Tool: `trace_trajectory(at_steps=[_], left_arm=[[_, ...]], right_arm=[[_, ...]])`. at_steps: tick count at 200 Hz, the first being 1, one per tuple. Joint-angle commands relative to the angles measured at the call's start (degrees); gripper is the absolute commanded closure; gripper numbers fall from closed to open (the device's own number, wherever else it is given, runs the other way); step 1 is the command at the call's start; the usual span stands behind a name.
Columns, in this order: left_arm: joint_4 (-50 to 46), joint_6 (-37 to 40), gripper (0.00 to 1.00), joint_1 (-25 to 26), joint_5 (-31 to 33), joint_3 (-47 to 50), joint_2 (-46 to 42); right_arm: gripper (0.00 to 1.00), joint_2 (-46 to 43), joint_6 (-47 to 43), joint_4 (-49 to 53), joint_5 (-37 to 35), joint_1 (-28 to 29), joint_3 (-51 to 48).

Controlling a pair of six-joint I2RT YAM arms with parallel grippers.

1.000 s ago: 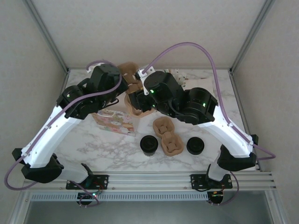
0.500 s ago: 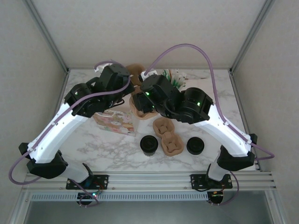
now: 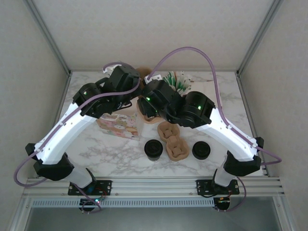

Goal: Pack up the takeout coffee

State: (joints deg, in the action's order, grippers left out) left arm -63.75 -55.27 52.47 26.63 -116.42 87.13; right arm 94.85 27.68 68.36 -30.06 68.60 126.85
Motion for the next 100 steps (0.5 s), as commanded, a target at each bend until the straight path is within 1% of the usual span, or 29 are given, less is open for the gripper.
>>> trace_trajectory(at_steps=[1,30,73,100], left_arm=[[-3.2,-0.1,1.0,0.7,0.3,-1.7,0.5],[-3.3,0.0,1.0,0.7,0.5,-1.7,1.1],[-2.8,0.1,1.0,0.6,-0.3,-1.7,0.9],[-2.8,0.3,1.0,0.6,-0.4,-1.7,1.0]], right_arm=[[0.52,-0.8,-0.9,-0.9,-3.4,-0.1,-1.1],[0.51,-2.1,-2.3,-2.7,-5.6,0.2,-3.7],[0.5,-2.9,-4.2,-4.9,-7.2,0.3,-6.3],[0.51,-4.0,-5.8,-8.3,-7.3,0.3,-8.7]])
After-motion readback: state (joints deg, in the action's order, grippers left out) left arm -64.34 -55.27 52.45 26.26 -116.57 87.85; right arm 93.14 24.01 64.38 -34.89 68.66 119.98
